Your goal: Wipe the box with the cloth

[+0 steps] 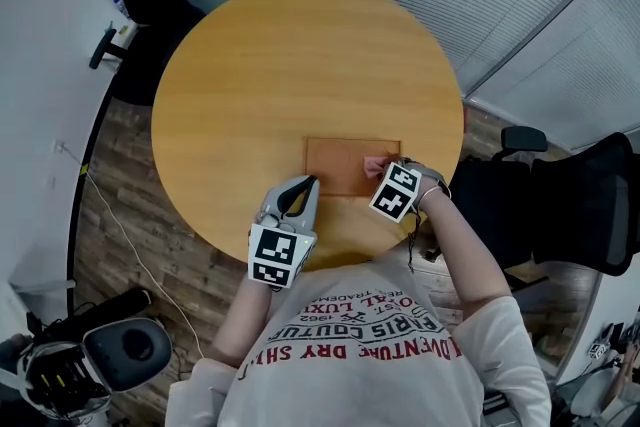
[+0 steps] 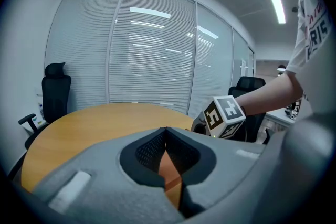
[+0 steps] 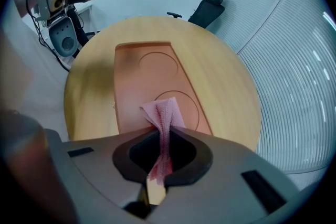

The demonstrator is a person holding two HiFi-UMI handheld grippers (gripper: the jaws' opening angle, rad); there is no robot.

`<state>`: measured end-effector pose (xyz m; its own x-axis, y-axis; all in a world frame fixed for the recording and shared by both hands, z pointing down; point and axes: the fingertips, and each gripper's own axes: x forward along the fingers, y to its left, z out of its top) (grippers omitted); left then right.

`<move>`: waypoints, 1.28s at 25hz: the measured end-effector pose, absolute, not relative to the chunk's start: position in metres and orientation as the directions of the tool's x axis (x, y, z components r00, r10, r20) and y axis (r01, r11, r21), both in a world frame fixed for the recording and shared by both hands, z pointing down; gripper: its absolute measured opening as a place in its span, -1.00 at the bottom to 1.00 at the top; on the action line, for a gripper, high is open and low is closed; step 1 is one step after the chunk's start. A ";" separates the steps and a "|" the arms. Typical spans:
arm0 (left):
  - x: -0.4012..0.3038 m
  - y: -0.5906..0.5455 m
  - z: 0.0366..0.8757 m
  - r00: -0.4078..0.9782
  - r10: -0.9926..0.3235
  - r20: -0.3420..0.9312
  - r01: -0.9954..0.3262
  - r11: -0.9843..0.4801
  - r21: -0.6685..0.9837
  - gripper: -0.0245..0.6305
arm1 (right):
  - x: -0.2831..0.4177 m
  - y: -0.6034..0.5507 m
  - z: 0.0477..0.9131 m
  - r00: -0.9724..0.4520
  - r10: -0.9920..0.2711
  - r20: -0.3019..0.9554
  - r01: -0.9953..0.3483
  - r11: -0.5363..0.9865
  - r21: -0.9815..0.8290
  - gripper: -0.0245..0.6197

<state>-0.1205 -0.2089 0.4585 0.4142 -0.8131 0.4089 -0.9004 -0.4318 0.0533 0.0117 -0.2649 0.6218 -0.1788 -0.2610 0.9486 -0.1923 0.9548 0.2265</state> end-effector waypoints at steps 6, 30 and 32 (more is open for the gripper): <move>-0.099 -0.198 0.463 0.416 -0.813 0.408 -0.899 -0.434 0.053 -0.90 | 0.034 -0.257 0.625 -0.153 -0.332 0.931 -0.166 0.937 0.307 -0.83; -0.069 -0.185 0.465 0.439 -0.807 0.396 -0.887 -0.460 0.044 -0.90 | 0.070 -0.172 0.635 -0.160 -0.124 0.979 -0.210 0.974 0.089 -0.83; -0.066 -0.182 0.466 0.437 -0.807 0.397 -0.887 -0.460 0.042 -0.90 | 0.075 -0.161 0.637 -0.160 -0.093 0.983 -0.196 0.979 0.061 -0.83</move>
<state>-0.0661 -0.1816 0.4662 0.4375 -0.8069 0.3969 -0.8868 -0.4603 0.0416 0.0747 -0.1606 0.6366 -0.1605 -0.0933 0.9826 -0.1964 0.9786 0.0608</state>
